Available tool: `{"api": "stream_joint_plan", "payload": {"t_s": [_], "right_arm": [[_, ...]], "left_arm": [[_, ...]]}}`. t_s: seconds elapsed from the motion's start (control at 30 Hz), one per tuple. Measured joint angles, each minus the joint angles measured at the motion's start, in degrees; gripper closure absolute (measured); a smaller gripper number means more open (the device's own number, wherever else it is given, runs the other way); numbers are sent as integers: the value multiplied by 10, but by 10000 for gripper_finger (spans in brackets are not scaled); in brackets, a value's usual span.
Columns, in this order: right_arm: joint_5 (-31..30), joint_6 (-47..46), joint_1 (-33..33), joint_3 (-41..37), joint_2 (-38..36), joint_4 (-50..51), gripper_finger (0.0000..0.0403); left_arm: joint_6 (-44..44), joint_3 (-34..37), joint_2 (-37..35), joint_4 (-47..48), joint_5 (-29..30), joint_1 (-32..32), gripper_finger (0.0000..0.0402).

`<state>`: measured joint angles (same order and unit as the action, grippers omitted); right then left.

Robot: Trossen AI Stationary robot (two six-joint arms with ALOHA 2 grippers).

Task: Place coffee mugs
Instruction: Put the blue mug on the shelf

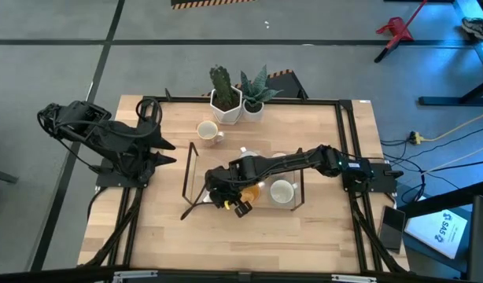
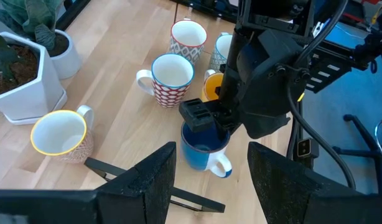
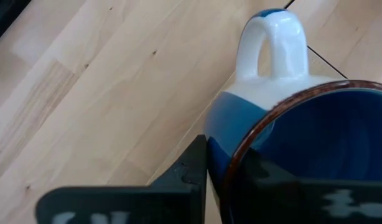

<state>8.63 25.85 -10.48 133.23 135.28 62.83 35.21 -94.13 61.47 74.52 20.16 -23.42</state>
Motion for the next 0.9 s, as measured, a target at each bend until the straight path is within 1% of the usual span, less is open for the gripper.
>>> {"api": "stream_joint_plan", "payload": {"t_s": [0.37,0.57,0.9], "right_arm": [[-1,2,0,0,0,-33,368],[-24,2,0,0,0,-27,368],[-20,2,0,0,0,-27,368]], "left_arm": [[-13,0,0,0,0,0,208],[-13,0,0,0,0,0,208],[-13,0,0,0,0,0,208]]}}
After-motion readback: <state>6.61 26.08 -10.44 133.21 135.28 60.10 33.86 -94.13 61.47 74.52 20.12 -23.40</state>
